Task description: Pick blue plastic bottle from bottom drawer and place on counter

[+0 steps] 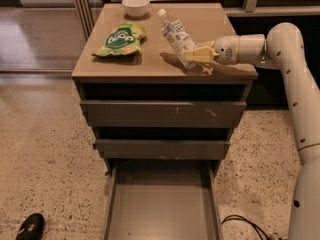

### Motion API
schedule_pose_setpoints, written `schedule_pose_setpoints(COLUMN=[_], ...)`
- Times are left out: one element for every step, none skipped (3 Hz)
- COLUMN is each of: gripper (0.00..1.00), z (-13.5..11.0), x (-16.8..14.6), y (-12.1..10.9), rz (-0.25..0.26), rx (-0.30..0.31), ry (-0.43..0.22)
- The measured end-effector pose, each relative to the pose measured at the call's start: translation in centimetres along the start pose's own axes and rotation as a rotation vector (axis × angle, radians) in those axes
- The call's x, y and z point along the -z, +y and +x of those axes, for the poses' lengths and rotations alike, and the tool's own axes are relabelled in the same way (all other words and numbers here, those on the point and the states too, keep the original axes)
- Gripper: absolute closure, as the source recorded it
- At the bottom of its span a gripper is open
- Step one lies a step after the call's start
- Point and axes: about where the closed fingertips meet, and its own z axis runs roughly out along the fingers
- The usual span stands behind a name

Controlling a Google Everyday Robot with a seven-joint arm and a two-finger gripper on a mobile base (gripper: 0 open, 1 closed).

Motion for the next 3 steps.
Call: schedule_pose_setpoints(gripper=[0.12,0.0,0.0], z=[0.0,0.0,0.0], x=[0.0,-0.01,-0.01], y=[0.0,0.0,0.0], rz=[0.0,0.0,0.0], rx=[0.0,0.0,0.0], ry=[0.0,0.0,0.0])
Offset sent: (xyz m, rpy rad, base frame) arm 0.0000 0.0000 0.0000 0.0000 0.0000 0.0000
